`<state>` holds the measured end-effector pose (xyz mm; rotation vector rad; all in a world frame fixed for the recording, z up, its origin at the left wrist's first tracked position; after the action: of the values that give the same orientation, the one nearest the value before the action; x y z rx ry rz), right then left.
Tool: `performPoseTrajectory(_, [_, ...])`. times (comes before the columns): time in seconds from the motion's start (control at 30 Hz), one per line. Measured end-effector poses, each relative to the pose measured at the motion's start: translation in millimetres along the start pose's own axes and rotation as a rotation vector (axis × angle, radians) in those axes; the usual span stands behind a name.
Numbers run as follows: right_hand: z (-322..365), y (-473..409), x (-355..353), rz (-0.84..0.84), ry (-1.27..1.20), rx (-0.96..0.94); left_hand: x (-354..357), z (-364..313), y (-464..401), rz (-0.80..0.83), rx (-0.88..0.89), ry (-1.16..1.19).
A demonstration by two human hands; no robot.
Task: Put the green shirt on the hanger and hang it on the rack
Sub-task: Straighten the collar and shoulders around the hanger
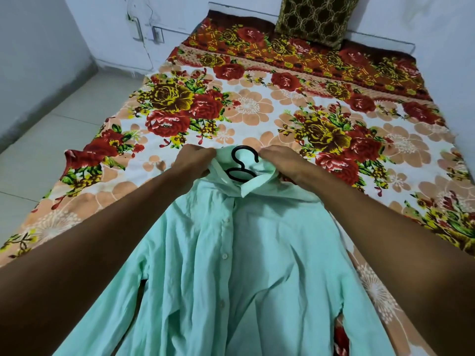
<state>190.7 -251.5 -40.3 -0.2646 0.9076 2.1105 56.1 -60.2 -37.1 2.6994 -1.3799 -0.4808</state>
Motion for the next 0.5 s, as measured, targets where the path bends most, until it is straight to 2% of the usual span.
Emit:
performPoseTrajectory(0.07, [10, -3, 8, 0.074, 0.117, 0.034, 3, 2, -2, 0.002, -0.011, 0.008])
performPoseTrajectory(0.2, [21, -7, 13, 0.069, 0.210, -0.006, 6, 6, -3, -0.020, -0.037, 0.054])
performPoseTrajectory(0.37, [23, -19, 12, -0.044, 0.165, -0.024, -9, 13, -4, -0.053, 0.014, 0.130])
performPoseTrajectory(0.5, [14, -29, -2, 0.051, 0.099, 0.061, -17, 23, -8, -0.001, -0.128, 0.282])
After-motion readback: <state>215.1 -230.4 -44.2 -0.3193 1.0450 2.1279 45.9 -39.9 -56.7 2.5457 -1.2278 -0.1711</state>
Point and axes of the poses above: each hand's wrist, its own y-axis away from the middle knuckle, its own x-axis out of the palm, z = x × y, the point moved 3 cm from there along -y, towards the middle knuckle, and after that the axes turned 11 degrees about x, right-handed, at the moved point
